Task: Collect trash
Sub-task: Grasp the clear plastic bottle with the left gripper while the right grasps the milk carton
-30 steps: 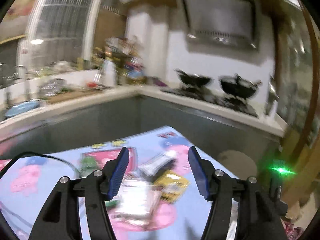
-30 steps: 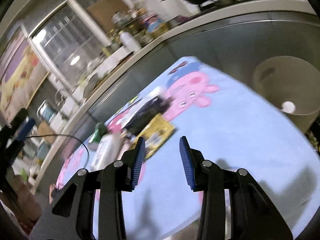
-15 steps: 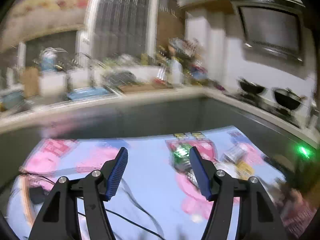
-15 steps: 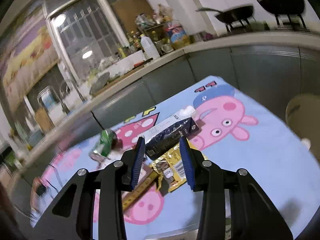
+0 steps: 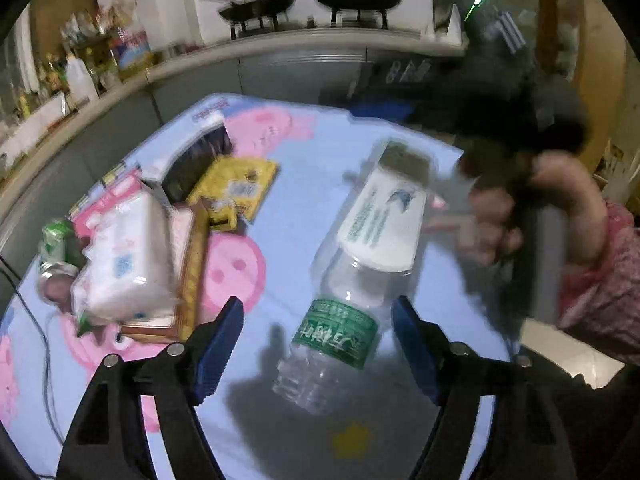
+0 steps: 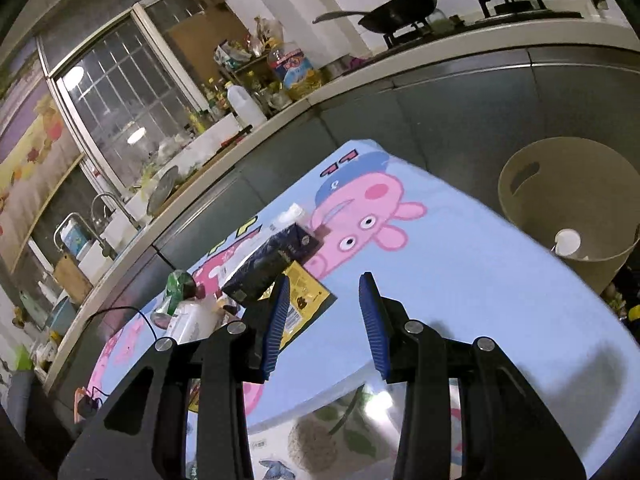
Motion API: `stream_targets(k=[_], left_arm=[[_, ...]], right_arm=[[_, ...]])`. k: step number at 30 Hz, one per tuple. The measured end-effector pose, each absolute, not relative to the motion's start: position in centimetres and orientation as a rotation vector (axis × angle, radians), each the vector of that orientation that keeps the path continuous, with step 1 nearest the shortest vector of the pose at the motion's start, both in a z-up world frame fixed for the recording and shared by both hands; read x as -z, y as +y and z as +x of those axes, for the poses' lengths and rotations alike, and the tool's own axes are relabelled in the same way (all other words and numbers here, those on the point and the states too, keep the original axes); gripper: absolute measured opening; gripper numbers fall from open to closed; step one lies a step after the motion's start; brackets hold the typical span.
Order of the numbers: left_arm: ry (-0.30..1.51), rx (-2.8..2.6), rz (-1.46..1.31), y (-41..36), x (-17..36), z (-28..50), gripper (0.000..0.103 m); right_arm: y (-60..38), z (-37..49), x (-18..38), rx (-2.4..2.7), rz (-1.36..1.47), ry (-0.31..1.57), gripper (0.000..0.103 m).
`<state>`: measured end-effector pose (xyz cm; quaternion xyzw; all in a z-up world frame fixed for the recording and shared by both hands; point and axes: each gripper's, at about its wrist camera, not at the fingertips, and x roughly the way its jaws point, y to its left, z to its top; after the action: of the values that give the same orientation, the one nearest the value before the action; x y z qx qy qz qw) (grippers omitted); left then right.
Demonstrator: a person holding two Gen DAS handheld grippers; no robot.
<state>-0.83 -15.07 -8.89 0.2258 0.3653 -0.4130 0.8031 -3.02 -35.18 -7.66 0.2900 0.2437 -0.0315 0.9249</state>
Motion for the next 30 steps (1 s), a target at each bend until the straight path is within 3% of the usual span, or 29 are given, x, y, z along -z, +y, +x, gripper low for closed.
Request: stream_targets(k=[2,4,10,15,23,25,30], left_arm=[[0.828,0.896,0.505,-15.6,10.0,-0.8,0.051],[0.838,0.93,0.517,-15.8,10.5,-1.3,0.043],[0.796,0.912,0.448,-12.2,8.9,-2.3,0.041],[0.725,0.836,0.227,-4.1,4.5,-2.8,0.04],[0.634,0.555,-0.066,8.7,0.8,-2.7,0.04],[0.616,0.543,-0.081,10.0,0.3,-2.6,0.04],[0.603,0.545,-0.107,11.5,0.5,-2.7,0.041]], right_arm=[[-35.6,-3.4,7.4,0.068,0.595,0.494,0.037],[-36.0,-3.6,7.4,0.069,0.605,0.493,0.037],[-35.9,-3.8,8.0,0.06,0.654,0.52,0.037],[-33.6,-2.5,7.7,-0.035,0.688,0.549,0.037],[-22.2,2.3,7.2,-0.203,0.487,0.674,0.037],[-18.7,3.5,7.2,-0.245,0.417,0.687,0.048],[-14.5,5.2,6.9,-0.303,0.346,0.718,0.049]])
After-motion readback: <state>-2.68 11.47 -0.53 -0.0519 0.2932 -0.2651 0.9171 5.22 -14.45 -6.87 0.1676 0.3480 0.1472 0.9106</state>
